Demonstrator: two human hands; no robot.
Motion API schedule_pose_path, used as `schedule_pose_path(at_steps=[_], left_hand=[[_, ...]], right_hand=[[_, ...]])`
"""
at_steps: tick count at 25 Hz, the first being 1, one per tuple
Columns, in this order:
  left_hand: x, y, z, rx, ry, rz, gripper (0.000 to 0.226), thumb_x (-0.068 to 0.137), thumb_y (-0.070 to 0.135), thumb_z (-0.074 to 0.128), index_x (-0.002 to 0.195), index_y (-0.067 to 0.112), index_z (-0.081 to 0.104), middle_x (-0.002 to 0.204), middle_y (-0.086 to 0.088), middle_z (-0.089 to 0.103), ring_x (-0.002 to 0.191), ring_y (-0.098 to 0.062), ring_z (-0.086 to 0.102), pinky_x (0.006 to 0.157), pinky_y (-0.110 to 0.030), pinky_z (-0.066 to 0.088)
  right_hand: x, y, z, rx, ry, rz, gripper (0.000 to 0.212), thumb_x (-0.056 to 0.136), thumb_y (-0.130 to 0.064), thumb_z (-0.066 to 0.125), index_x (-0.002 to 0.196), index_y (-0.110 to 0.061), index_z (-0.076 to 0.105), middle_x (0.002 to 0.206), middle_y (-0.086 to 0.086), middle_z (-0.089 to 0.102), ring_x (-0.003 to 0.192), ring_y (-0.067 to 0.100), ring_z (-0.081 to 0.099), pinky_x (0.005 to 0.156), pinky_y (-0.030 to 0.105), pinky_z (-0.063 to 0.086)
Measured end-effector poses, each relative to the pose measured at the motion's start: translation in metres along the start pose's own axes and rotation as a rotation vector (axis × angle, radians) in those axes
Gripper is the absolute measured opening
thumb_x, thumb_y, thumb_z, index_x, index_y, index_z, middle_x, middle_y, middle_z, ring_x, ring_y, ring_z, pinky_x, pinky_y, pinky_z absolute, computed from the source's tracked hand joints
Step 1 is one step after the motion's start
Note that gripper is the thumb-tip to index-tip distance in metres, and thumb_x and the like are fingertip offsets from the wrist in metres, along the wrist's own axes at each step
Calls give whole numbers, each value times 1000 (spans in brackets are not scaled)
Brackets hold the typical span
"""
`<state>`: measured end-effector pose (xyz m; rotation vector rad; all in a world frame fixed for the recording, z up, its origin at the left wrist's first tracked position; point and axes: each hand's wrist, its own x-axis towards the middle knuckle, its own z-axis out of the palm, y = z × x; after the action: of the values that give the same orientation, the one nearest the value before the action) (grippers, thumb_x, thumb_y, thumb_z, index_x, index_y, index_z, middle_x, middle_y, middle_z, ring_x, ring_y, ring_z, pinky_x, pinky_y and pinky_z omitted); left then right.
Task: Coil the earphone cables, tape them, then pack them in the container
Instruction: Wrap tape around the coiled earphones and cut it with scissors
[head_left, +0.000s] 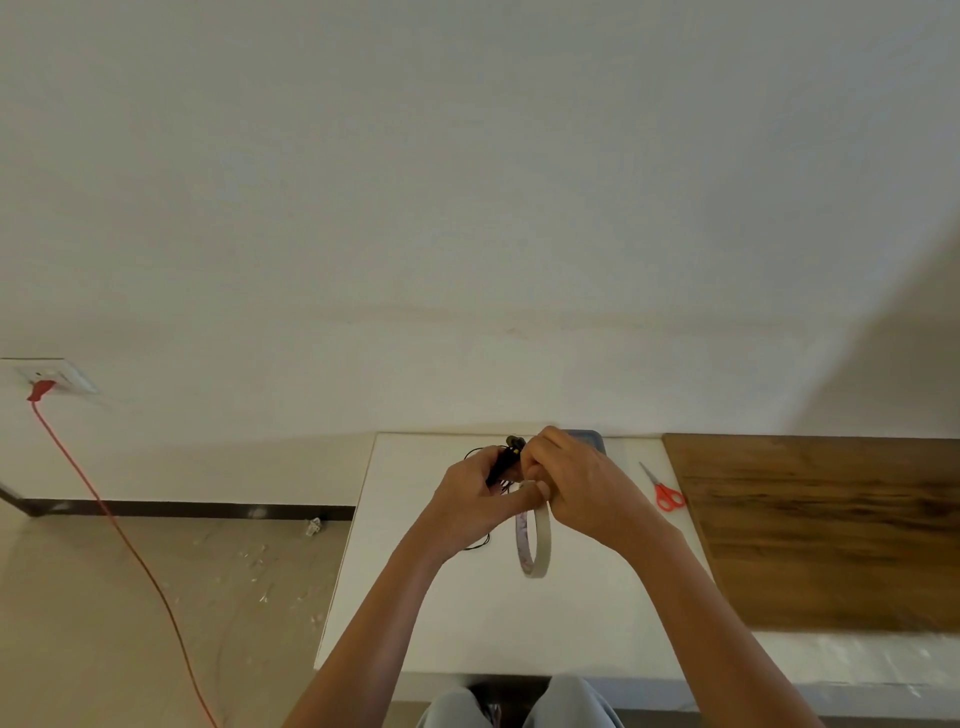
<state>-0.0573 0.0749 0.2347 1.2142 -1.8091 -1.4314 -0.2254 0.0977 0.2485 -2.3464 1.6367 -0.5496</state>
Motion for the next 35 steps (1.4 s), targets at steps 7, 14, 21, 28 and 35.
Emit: schedule_pose_path(at_steps=[7, 14, 21, 28, 35], left_hand=[[4, -10, 0, 144, 89, 39, 21, 74, 36, 76, 85, 23, 64, 66, 23, 60, 58, 6, 49, 56, -7, 35], [7, -6, -10, 96, -51, -63, 27, 72, 40, 70, 67, 19, 54, 65, 3, 48, 65, -14, 46, 67, -30, 35], [9, 4, -24, 105, -168, -140, 49, 75, 41, 66, 78, -5, 51, 71, -9, 36, 68, -21, 30, 66, -35, 23], [3, 6, -22, 35, -118, -115, 48, 76, 49, 64, 83, 1, 58, 71, -7, 37, 67, -19, 34, 66, -33, 26], [-1, 3, -26, 16, -178, -124, 27, 74, 25, 74, 94, 7, 68, 85, -16, 61, 83, -26, 58, 83, -34, 45]], right_hand=[[-7, -8, -2, 216, 171, 56, 25, 93, -1, 47, 82, -23, 45, 81, -14, 47, 70, 6, 47, 62, 26, 45], [2, -12, 3, 219, 191, -26, 15, 91, 4, 46, 89, -7, 56, 89, 1, 55, 79, 19, 56, 68, 32, 49], [3, -20, 15, 189, 329, -136, 16, 89, 3, 41, 88, -3, 55, 87, 3, 54, 64, 18, 52, 52, 32, 48], [20, -16, 11, 405, 203, 71, 23, 95, 0, 40, 88, -19, 49, 77, -6, 60, 72, 14, 57, 60, 28, 50], [22, -13, 12, 286, 93, -77, 17, 95, -5, 43, 89, -19, 51, 85, -4, 56, 75, 17, 57, 66, 31, 51]])
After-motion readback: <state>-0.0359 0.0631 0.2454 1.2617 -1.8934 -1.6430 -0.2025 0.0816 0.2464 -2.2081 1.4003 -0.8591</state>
